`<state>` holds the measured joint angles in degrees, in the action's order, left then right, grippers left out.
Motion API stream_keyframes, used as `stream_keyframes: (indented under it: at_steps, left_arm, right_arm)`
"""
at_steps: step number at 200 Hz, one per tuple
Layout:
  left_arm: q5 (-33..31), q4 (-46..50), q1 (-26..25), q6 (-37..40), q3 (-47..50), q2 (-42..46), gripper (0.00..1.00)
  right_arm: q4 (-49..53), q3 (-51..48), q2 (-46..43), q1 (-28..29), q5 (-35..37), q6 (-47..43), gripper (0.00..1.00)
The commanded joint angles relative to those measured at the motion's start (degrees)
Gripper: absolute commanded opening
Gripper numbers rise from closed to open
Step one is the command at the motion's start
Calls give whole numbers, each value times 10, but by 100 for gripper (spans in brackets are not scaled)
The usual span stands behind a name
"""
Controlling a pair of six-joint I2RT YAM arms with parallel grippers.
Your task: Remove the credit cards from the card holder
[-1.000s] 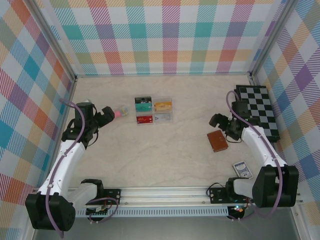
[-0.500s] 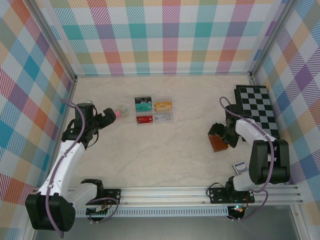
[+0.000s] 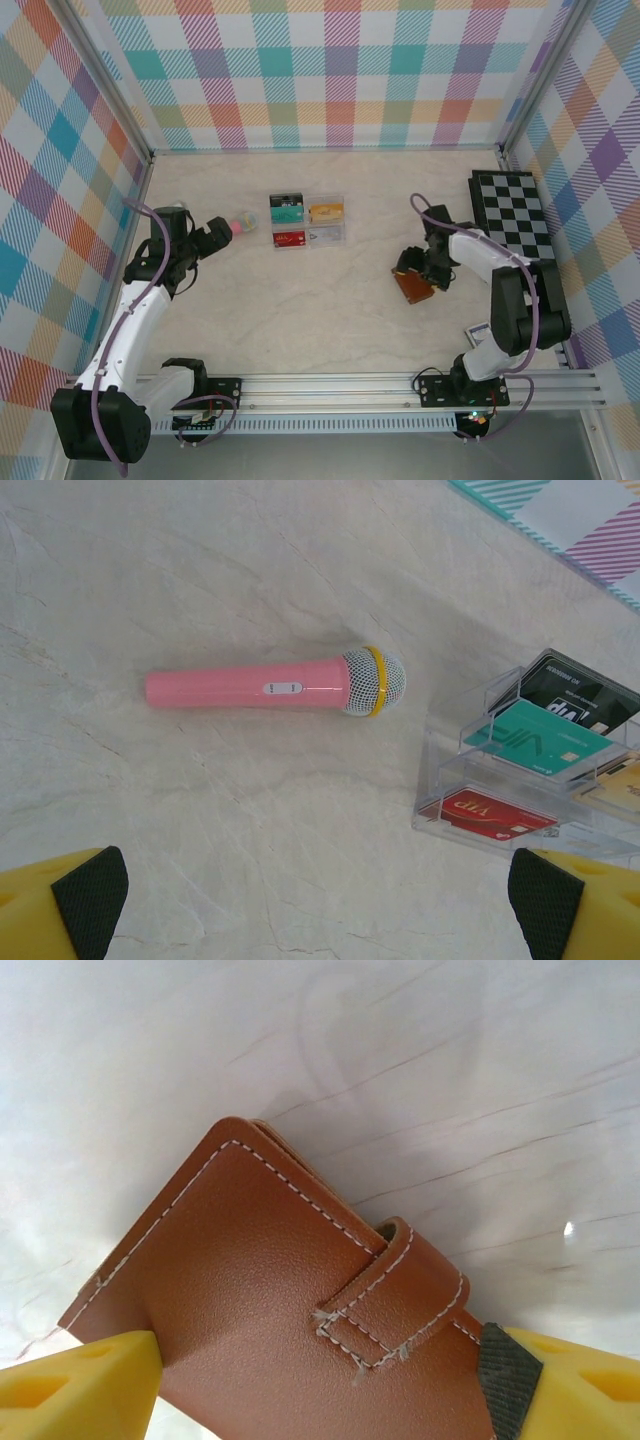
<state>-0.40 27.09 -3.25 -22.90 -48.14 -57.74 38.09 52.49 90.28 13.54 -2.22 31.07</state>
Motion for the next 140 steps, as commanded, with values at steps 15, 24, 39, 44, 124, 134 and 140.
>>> stream_keyframes:
  at_steps: [15,24,39,44,124,134,140]
  left_arm:
    - [16,5,-4,3,6,-7,100]
    - [23,4,-4,3,6,-9,100]
    - [38,0,-4,4,7,-14,100]
    - [45,-2,-4,3,8,-16,100]
    - [208,-18,-42,-50,8,-77,96]
    - [221,-17,-50,-61,14,-85,94]
    - [228,-18,-56,-69,19,-86,94]
  right_arm:
    - [-16,21,25,95,-43,77,83]
    - [-23,31,25,114,-52,85,83]
    - [-23,52,20,134,-62,88,84]
    - [-20,59,17,136,-62,86,84]
    - [-12,70,60,134,-19,27,82]
    - [-17,66,60,135,-31,28,80]
    - [-20,63,57,135,-37,28,79]
